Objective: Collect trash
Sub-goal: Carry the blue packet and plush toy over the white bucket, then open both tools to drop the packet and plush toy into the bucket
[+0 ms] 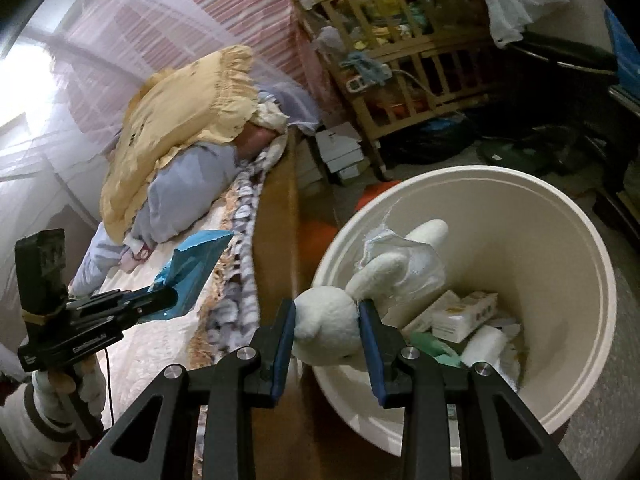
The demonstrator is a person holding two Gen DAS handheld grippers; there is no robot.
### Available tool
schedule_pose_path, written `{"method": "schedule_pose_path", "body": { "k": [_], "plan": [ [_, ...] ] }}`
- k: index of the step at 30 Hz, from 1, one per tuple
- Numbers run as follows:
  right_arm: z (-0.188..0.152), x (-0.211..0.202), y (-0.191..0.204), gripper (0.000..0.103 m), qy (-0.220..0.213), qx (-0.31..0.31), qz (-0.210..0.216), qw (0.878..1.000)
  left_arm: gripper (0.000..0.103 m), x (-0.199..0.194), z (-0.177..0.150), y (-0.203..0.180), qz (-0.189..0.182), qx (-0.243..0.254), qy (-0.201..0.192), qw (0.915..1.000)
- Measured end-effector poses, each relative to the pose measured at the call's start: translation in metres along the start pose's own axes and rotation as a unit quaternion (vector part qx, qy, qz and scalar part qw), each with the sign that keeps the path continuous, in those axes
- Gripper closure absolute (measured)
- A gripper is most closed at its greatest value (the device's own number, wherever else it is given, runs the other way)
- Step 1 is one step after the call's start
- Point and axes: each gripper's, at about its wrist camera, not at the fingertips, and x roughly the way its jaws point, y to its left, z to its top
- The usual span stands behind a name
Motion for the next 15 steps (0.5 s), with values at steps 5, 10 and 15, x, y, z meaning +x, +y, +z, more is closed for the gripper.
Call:
{"method": "schedule_pose_path", "body": {
  "k": [5, 10, 15],
  "plan": [
    [0.001, -0.006, -0.014, 0.072, -0.011, 0.005, -0.019, 1.000, 0.095, 0.012, 0.015, -0.024, -0.027, 0.007, 0.005, 0.9996],
    [0.002, -0.005, -0.022, 0.072, -0.016, 0.000, -0.047, 0.999, 0.095, 0.025, 0.028, -0.049, -0.064, 0.006, 0.013, 0.9978],
    [0.001, -0.008, -0.034, 0.055, -0.018, 0.012, -0.082, 0.996, 0.093, 0.041, 0.041, -0.069, -0.114, -0.021, 0.022, 0.9930]
  ]
}}
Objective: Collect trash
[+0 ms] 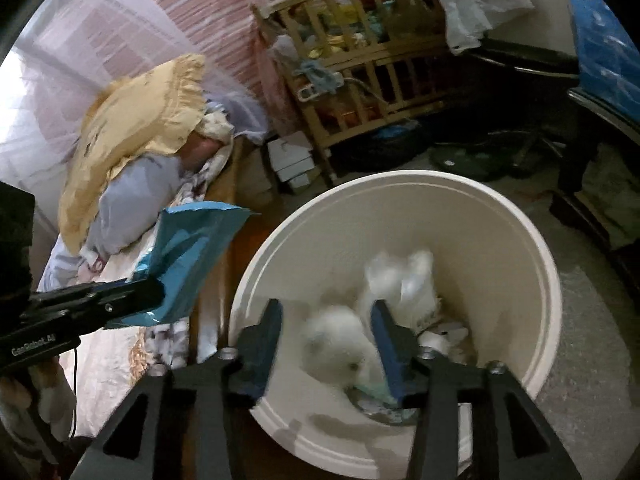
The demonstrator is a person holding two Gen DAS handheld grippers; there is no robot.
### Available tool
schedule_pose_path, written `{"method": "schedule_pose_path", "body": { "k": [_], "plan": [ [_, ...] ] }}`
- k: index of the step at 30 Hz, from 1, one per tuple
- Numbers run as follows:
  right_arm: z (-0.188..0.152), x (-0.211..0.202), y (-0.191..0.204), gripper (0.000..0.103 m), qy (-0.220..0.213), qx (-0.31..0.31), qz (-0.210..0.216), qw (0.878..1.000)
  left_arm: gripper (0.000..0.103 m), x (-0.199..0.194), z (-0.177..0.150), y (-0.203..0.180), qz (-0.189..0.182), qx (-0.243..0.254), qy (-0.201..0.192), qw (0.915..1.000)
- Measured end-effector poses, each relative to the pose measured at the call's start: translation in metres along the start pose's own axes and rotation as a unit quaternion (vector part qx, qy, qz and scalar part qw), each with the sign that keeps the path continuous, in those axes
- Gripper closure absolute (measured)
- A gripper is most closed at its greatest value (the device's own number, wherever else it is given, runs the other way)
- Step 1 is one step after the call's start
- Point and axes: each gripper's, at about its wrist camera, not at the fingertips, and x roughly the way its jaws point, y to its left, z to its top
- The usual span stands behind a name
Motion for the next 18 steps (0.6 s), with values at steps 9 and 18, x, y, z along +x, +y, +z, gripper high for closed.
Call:
{"method": "schedule_pose_path", "body": {
  "k": [9, 18],
  "plan": [
    [-0.011, -0.026, 0.006, 0.040, -0.019, -0.012, -0.020, 1.000, 0.051, -0.002, 0.000, -0.003, -0.014, -0.035, -0.011, 0.9992],
    [-0.018, -0.049, 0.042, 0.033, -0.055, -0.041, -0.057, 0.996, 0.051, -0.054, -0.025, -0.007, 0.081, -0.008, -0.077, 0.9937]
  ]
}}
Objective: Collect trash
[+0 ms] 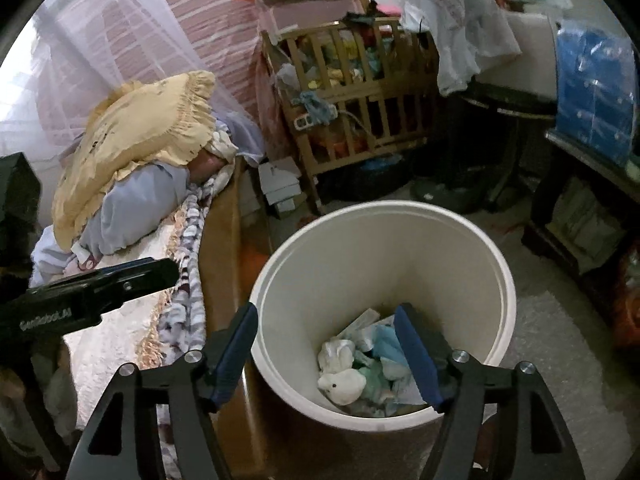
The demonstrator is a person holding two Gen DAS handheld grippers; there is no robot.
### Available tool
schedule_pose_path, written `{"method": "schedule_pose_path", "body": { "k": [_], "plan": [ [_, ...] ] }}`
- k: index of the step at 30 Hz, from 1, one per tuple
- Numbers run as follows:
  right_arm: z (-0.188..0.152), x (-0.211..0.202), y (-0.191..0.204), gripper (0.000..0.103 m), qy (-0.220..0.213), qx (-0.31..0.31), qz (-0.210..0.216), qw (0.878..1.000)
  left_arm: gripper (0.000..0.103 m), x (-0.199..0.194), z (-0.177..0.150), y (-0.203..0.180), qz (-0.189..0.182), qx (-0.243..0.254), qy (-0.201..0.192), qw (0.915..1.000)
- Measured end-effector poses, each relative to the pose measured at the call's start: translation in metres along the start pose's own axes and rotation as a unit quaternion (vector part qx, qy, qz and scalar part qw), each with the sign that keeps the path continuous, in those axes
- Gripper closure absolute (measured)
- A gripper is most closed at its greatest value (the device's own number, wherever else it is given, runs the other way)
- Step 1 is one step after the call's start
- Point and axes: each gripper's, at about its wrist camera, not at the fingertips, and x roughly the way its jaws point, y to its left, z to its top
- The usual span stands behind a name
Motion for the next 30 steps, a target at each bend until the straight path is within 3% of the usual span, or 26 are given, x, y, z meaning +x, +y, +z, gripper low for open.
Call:
{"method": "schedule_pose_path", "body": {
  "k": [9, 20, 30],
  "plan": [
    [0.005, -0.034, 0.031, 0.029, -0.045, -0.023, -0.029, 0.998, 0.051, -0.050, -0.019, 0.006, 0.057, 0.022, -0.063, 0.9962],
    [0.011, -0.066, 0.060, 0.026, -0.084, -0.043, -0.038, 0.995, 0.051, -0.101, -0.029, 0.014, 0.073, 0.019, -0.124, 0.9894],
    [0.015, -0.084, 0.081, 0.023, -0.108, -0.059, -0.042, 0.992, 0.051, -0.120, -0.034, 0.015, 0.079, 0.019, -0.151, 0.9851]
  ]
}}
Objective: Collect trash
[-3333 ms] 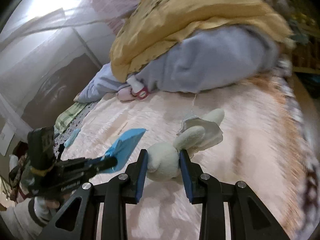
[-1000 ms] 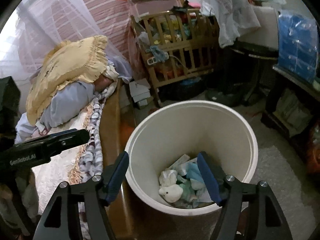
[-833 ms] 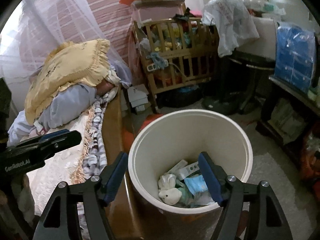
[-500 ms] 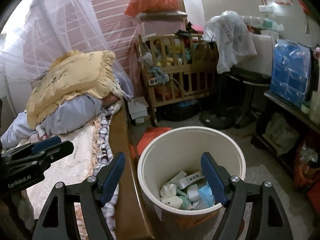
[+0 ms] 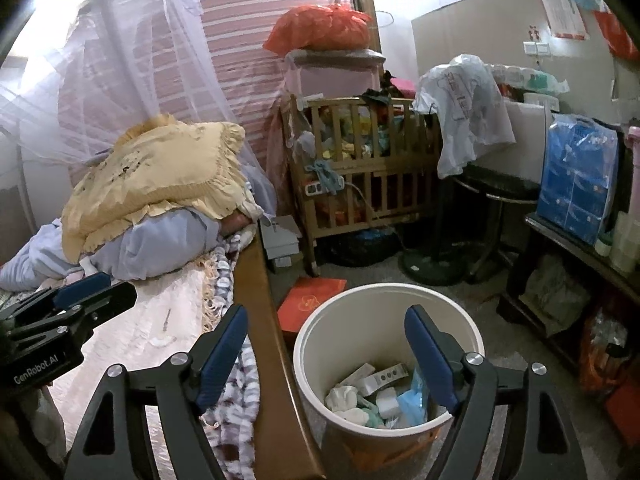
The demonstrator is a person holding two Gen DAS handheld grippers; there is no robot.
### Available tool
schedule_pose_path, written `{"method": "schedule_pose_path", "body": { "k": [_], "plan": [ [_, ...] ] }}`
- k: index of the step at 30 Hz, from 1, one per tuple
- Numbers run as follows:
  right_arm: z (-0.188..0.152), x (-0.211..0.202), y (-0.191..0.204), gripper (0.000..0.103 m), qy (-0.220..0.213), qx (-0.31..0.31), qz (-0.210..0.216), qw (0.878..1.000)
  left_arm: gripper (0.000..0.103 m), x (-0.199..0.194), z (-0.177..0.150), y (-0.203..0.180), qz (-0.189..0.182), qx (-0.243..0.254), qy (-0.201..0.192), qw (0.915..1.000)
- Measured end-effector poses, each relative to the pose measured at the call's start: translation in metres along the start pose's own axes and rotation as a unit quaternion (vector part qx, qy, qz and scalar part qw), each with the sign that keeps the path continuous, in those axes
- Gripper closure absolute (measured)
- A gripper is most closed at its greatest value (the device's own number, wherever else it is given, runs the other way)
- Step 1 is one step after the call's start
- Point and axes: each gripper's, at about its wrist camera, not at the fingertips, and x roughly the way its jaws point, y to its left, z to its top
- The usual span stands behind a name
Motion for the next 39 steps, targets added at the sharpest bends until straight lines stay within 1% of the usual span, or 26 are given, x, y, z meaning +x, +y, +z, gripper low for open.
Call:
{"method": "schedule_pose_path", "body": {
  "k": [9, 30, 39],
  "plan": [
    [0.0026, -0.0020, 0.0066, 0.020, -0.006, -0.008, -0.004, 1.000, 0.051, -0.0034, -0.0007, 0.0015, 0.000, -0.005, -0.008, 1.0000],
    [0.0029, -0.0014, 0.0058, 0.020, -0.002, -0.010, -0.004, 1.000, 0.051, -0.0032, -0.0017, 0.0024, 0.000, -0.008, -0.006, 0.9999],
    [0.0033, -0.0004, 0.0026, 0.020, 0.002, -0.009, -0.004, 1.000, 0.051, -0.0008, -0.0034, -0.0033, -0.001, -0.007, -0.003, 1.0000]
  ]
}}
